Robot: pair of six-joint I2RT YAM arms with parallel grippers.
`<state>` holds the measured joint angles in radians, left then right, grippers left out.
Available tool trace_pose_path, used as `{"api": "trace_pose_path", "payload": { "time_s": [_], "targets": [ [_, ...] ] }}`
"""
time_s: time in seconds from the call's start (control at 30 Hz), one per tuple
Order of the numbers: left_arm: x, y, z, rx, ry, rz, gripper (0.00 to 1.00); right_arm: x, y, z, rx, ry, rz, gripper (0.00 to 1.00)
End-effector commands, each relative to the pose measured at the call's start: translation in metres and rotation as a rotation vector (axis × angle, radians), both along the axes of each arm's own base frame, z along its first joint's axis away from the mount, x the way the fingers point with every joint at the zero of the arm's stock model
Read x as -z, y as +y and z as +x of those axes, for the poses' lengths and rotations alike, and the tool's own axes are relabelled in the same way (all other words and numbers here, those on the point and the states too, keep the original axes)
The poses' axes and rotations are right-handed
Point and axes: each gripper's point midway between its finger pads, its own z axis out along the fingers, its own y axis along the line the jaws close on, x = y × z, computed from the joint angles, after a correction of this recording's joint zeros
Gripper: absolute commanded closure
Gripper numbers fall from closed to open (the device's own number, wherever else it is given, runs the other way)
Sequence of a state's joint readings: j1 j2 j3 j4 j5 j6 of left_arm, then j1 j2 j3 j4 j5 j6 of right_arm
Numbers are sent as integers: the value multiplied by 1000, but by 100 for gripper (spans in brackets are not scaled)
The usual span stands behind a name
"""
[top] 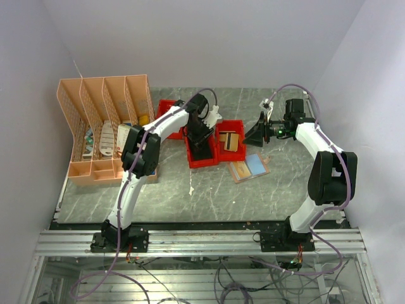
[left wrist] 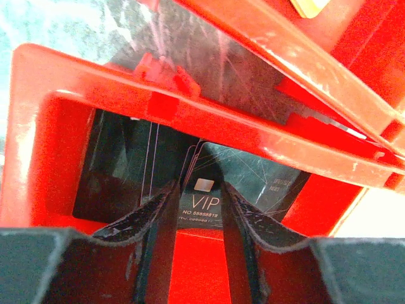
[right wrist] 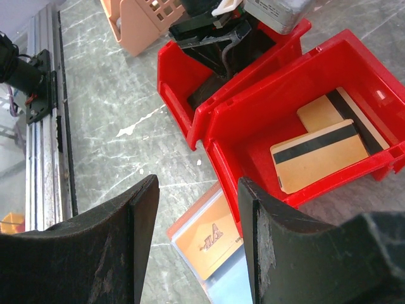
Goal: Put the credit cards into the card holder
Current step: Adjust the credit card in the storage box.
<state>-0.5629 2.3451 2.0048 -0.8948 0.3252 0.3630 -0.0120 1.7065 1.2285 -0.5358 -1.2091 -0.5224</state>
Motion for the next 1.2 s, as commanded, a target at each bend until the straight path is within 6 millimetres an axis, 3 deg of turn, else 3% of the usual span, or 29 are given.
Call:
{"api": "trace_pose_path", "payload": {
  "time_s": [0.0,0.4,0.8,1.17],
  "targets": [
    [-6,-1,-24,17,105,-38,59,-7,0,4,-11,-29,13,47],
    [-41,-13,-39,27,136,-157,66,-8,-1,4,-11,-29,14,47],
    [-52,-12,-65,62,217,-213,73,-8,-1,4,-12,-28,19,47],
    [-62,-10,-86,78,257,-251,72,-11,0,3,-15,-32,25,47]
  ]
}}
